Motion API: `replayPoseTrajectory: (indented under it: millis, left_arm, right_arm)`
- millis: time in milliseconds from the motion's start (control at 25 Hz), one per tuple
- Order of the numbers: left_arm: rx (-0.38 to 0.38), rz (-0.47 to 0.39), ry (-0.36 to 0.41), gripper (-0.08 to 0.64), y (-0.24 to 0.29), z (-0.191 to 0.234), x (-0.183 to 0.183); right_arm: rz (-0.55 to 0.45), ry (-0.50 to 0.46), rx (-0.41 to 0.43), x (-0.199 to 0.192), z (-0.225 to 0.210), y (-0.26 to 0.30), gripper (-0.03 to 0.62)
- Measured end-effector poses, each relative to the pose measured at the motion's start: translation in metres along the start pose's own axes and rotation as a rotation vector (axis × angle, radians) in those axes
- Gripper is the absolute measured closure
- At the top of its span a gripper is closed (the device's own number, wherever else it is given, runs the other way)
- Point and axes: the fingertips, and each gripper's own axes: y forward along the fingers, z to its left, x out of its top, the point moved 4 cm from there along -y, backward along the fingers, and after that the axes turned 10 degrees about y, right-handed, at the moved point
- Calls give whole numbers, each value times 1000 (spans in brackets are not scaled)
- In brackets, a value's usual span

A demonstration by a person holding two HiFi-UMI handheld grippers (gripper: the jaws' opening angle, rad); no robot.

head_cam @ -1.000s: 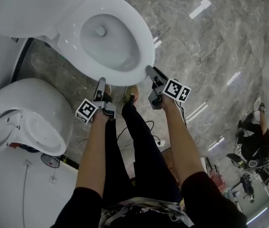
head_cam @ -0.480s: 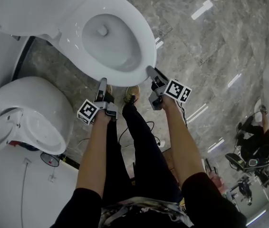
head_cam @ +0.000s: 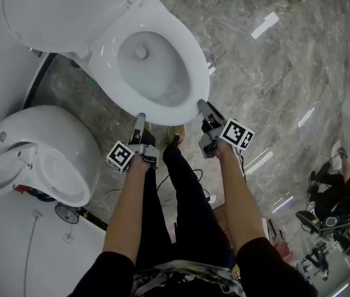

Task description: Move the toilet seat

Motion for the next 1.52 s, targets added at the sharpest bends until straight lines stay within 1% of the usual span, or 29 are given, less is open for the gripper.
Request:
replayPoseTrajectory:
  millis: [120, 240, 400, 520, 800, 1040, 1280, 1520]
  left_arm:
    - [31, 10, 10, 407, -16, -8, -1]
    - [-11, -15, -40, 408, -19, -34, 7]
    - [6, -38, -59, 406, -34, -52, 18]
    - [-12, -67, -82, 403, -41, -74, 27]
    - [-23, -87, -86, 394, -49, -107, 43]
    - [-43, -116, -134, 390, -55, -128, 57]
    - [-78, -136, -127, 385, -59, -148, 71]
    - [-107, -159, -147, 380, -61, -165, 84]
  right_arm:
    - [-9, 15, 13, -3, 18, -19, 466]
    - [-19, 9, 43, 0, 47, -28, 471]
    - [-21, 2, 69, -1, 85, -41, 471]
    - [-23, -3, 106, -1, 115, -47, 471]
    - [-35, 0, 155, 2, 167, -54, 471]
    - [-27, -18, 181, 1, 203, -55, 469]
    - [-23, -44, 215, 1, 233, -55, 468]
    - [-14, -67, 246, 1, 260, -51, 466]
